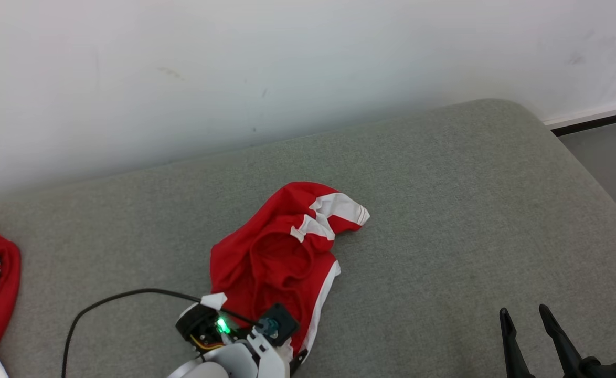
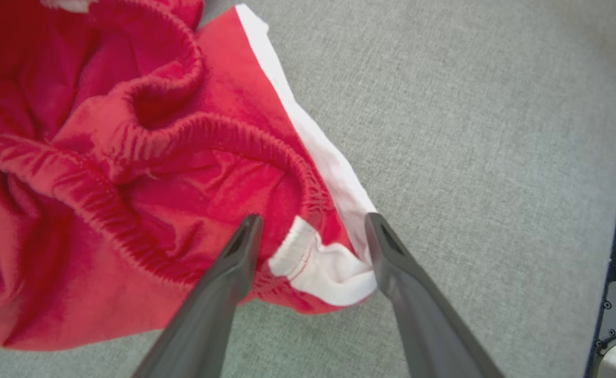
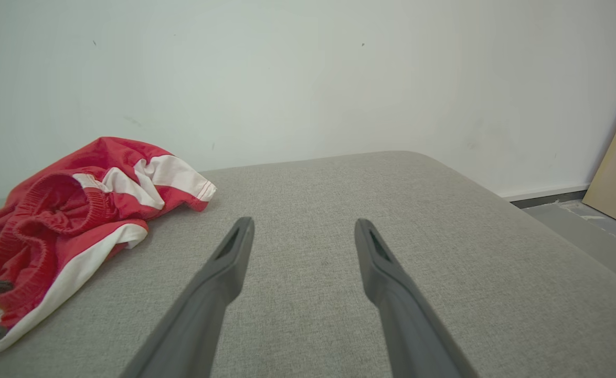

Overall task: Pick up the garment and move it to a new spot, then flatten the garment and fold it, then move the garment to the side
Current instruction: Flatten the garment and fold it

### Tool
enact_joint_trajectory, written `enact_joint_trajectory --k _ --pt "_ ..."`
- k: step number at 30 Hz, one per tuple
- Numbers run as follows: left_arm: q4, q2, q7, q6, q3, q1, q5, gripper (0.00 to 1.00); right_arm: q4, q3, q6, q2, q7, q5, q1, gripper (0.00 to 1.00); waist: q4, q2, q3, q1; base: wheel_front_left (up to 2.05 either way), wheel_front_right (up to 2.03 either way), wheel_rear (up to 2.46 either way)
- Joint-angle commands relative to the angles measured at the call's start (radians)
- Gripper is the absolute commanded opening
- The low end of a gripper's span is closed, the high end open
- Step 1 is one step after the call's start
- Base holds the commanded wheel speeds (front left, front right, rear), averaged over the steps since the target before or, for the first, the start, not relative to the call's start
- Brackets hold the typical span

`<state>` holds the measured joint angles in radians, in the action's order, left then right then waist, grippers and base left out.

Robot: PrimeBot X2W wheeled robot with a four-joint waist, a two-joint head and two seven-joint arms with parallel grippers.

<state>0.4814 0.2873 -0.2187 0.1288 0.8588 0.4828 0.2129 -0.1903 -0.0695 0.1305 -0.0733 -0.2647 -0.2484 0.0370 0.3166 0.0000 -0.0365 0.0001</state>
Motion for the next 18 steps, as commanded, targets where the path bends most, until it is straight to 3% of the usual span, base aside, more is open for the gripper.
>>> enact_joint_trajectory --k 1,2,3,4,5,11,18 --pt "0.008 0.002 -0.001 0.001 0.002 0.009 0.016 0.95 0.001 0.000 0.000 -0.003 0.000 -0.008 -0.013 1.00 -0.002 0.0000 -0.003 -0.0001 0.00 0.00 0.00" --pt "0.011 0.002 -0.004 0.001 0.003 0.009 0.019 0.79 0.002 0.000 0.000 -0.002 0.000 -0.008 -0.014 1.00 -0.003 0.0000 -0.005 -0.0001 0.00 0.00 0.00" --pt "0.013 0.002 -0.005 0.001 0.004 0.011 0.023 0.38 0.002 0.001 0.000 -0.002 0.000 -0.009 -0.014 1.00 -0.004 0.0000 -0.007 -0.0001 0.00 0.00 0.00" --pt "0.016 0.003 -0.005 0.001 0.005 0.012 0.026 0.15 0.003 0.001 0.000 -0.002 0.000 -0.009 -0.014 1.00 -0.004 0.0000 -0.009 -0.0001 0.00 0.00 0.00" --pt "0.018 0.002 -0.005 0.001 0.006 0.013 0.032 0.00 0.003 0.001 0.000 -0.002 0.000 -0.009 -0.014 1.00 -0.005 0.0000 -0.011 -0.0001 0.00 0.00 0.00" --pt "0.001 -0.013 -0.013 0.001 -0.005 0.019 0.107 0.00 -0.001 0.007 0.000 -0.001 0.000 -0.007 -0.014 1.00 -0.007 0.0000 -0.016 -0.0001 0.00 0.00 0.00" --pt "-0.043 -0.050 0.000 -0.022 -0.127 0.096 0.228 0.00 -0.005 -0.007 0.000 0.001 0.000 -0.010 -0.033 1.00 0.011 0.0000 -0.020 -0.0001 0.00 0.00 0.00"
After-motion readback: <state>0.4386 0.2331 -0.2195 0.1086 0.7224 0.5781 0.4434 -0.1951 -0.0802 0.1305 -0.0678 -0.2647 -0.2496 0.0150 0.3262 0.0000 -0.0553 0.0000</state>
